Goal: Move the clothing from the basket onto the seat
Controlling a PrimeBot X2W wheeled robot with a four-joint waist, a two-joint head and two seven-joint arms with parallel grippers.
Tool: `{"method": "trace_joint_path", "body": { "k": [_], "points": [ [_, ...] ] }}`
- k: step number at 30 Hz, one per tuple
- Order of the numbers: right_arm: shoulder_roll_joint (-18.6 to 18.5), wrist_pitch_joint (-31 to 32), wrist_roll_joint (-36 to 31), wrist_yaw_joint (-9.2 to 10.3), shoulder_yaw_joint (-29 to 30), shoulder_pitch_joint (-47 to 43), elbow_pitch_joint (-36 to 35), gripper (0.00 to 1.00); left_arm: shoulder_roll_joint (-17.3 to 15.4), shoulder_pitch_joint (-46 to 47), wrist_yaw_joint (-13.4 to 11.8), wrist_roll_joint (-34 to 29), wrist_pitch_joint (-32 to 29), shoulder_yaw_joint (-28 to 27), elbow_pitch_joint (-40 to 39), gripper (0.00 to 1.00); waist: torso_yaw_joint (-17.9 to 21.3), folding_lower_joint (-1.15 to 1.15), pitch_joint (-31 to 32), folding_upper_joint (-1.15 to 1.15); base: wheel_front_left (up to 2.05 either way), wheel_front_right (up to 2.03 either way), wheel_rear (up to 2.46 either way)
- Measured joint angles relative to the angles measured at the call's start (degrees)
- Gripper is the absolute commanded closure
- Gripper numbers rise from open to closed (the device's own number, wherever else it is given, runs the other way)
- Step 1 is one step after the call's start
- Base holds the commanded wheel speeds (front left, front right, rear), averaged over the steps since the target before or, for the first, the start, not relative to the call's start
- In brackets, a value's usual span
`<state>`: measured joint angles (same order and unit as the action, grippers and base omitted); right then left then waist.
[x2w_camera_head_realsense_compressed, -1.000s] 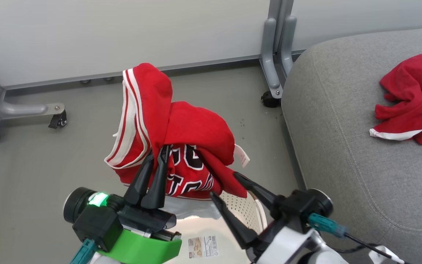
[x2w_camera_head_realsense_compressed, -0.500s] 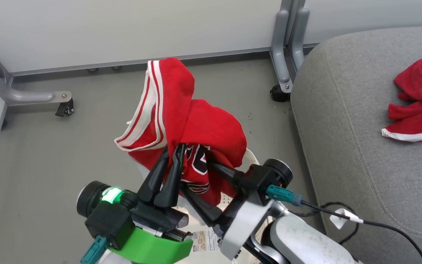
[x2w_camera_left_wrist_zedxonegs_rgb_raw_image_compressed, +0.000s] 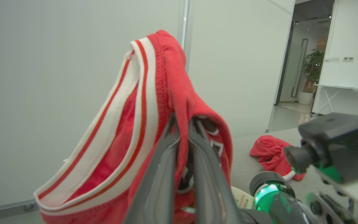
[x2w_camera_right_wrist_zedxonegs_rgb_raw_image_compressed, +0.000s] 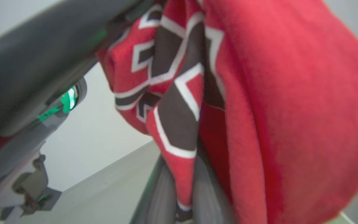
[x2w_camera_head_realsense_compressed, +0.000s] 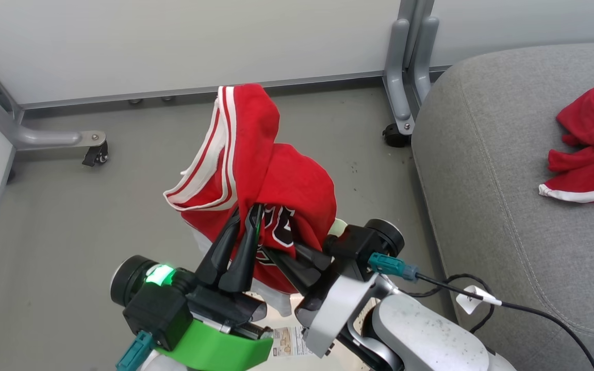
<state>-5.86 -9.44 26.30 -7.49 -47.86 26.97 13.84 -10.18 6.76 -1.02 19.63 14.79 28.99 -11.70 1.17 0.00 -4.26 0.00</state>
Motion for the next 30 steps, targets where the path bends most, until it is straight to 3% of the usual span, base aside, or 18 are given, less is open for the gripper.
{"method": "trace_joint_path", "body": {
  "k": [12, 13, 14, 15, 30],
  "points": [
    [-0.29, -0.75, 0.83, 0.00, -0.33, 0.73, 1.10, 1.00, -0.43, -0.08, -0.63, -0.03, -0.24, 0.32, -0.01, 1.00, -0.07, 0.00, 0.12, 0.00, 0.00, 0.00, 0.00],
    [-0.30, -0.75, 0.83, 0.00, -0.32, 0.83, 1.13, 1.00, -0.46, -0.08, -0.81, -0.04, -0.45, 0.40, 0.00, 0.74, -0.07, 0.00, 0.10, 0.00, 0.00, 0.00, 0.00],
    [-0.34, -0.76, 0.83, 0.00, -0.30, 0.95, 1.19, 1.00, -0.54, -0.08, -1.08, -0.15, -0.83, 0.48, 0.11, 0.20, -0.10, 0.00, 0.10, 0.00, 0.00, 0.00, 0.00],
    [-0.36, -0.75, 0.83, 0.00, -0.27, 1.01, 1.21, 1.00, -0.70, -0.07, -1.15, -0.55, -0.96, 0.57, 0.14, 0.00, -0.11, 0.00, 0.11, 0.00, 0.00, 0.00, 0.00],
    [-1.40, -1.24, 0.78, 0.00, 0.57, 1.26, 3.45, 1.00, -5.91, -3.35, -0.99, -2.21, -6.67, 2.97, 0.25, 0.00, -0.88, 0.00, 1.44, 0.00, 0.00, 0.00, 0.00]
  ]
}}
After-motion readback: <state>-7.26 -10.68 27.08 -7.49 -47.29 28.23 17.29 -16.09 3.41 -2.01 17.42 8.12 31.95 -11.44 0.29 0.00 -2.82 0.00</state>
